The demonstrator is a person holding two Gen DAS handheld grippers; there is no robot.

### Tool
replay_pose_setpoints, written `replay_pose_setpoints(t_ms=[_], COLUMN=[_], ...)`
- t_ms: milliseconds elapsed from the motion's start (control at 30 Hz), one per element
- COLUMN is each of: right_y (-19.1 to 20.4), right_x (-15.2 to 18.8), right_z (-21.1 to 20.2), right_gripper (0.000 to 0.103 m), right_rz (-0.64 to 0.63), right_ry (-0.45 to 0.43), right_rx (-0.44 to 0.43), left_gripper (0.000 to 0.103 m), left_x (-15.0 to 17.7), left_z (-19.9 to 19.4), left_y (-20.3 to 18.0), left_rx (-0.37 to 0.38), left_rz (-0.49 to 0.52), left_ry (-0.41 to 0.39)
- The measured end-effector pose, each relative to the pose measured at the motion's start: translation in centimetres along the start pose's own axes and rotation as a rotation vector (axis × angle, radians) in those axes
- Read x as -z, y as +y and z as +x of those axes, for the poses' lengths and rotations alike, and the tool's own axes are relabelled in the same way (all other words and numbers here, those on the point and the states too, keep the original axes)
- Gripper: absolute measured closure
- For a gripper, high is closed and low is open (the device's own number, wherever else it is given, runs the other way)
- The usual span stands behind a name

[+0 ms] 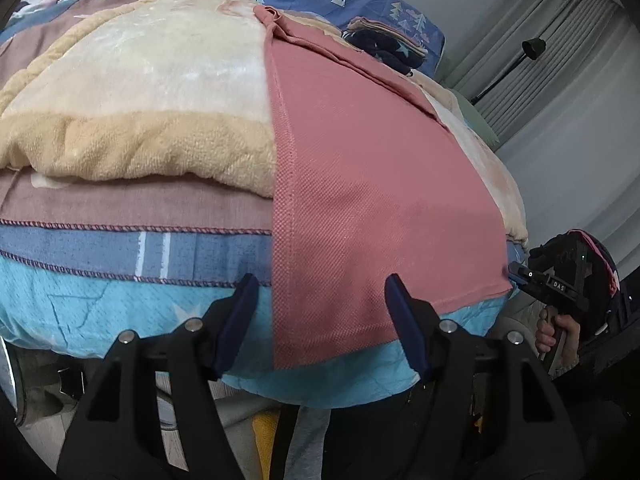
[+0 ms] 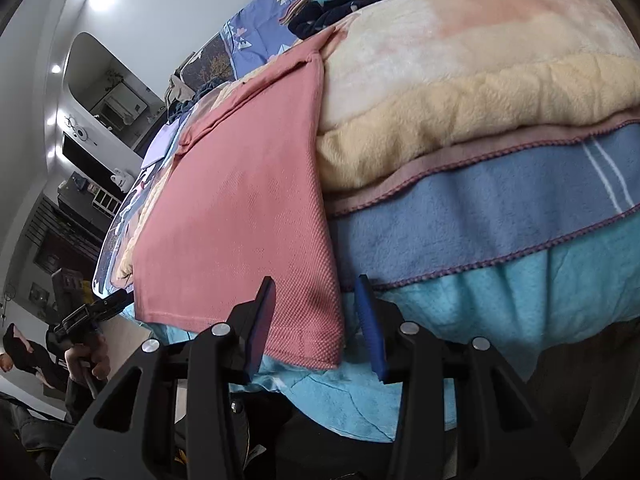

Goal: Fold small clothes
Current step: 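Grasp the shirt hem with both grippers, then lift the hem and fold it toward the collar with both grippers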

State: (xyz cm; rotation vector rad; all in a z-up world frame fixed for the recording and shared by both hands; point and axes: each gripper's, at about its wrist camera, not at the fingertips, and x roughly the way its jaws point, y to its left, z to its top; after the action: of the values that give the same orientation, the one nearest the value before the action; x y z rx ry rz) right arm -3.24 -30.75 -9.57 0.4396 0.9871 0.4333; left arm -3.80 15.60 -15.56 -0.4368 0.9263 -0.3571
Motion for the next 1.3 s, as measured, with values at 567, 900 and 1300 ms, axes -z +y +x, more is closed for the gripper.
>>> replay_pose_setpoints(t_ms=[567,900,1300], right_y=[0.6,0.4,0.7], right_x=[0.7,1.2,0.4], right_z=[0.9,0.8,-1.1], right_gripper=[0.069,0.097,0.098], right_rz=[0.007,0.021,0.060], right_ry=[0.010,0.001,-0.050], right_rx=[-0.058,-0.079,-0.191], left_gripper=[0.058,0.098,0.099], left_x=[0.0,0.3,-0.7], left_z=[0.5,0.7,-1.3], left_y=[0.9,2.0,1.5], left_rx=[0.113,0.116,0.230], left_rz=[-0.098,-0.110,-0.114], left_ry=[0.035,0.039,-0.012])
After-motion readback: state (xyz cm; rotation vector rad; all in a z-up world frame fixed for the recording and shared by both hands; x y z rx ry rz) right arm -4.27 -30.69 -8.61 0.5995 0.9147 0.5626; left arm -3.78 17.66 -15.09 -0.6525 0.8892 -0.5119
